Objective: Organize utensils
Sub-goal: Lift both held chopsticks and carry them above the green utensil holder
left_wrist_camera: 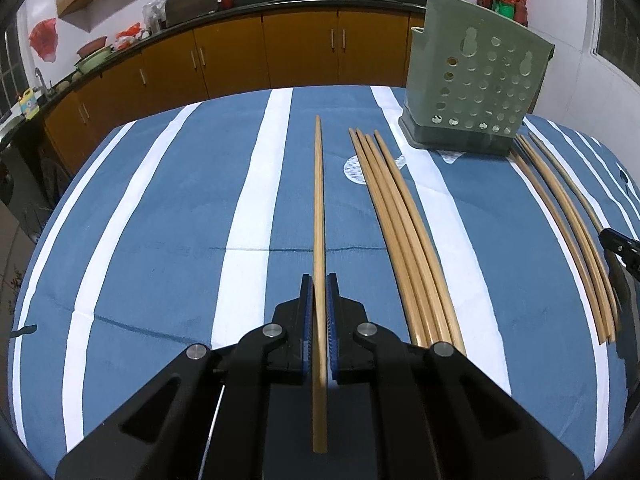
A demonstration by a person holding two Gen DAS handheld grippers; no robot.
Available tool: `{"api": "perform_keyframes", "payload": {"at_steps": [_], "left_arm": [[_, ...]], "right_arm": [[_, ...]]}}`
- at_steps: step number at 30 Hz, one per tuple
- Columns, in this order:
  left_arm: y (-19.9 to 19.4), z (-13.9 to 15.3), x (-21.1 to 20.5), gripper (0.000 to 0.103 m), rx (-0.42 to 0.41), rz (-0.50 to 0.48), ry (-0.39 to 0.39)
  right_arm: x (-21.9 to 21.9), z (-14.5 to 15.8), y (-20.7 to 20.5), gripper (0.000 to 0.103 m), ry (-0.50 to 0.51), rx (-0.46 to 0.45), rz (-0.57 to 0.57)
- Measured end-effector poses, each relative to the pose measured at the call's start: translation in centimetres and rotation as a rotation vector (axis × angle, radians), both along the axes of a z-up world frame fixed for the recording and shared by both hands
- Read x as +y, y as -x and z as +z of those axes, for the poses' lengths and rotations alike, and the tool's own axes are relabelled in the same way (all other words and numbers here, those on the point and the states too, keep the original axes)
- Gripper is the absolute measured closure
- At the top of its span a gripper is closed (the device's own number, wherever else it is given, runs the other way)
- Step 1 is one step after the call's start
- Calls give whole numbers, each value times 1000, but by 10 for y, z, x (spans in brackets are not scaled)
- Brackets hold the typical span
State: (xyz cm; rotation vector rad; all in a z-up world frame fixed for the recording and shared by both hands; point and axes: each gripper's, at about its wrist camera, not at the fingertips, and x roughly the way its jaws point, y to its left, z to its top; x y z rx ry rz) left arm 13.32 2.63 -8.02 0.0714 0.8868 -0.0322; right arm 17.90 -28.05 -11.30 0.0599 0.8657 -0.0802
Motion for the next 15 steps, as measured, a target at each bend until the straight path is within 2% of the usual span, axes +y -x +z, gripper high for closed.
{"api": "perform_keyframes", "payload": {"at_steps": [11,15], "left_arm": [[2,0,1,96,1,3,8],[2,17,4,96,-33,-3,26]], "right_arm": [[0,0,4,95,-1,1,-1],[-5,24,6,95,-14,-58,-9]]}}
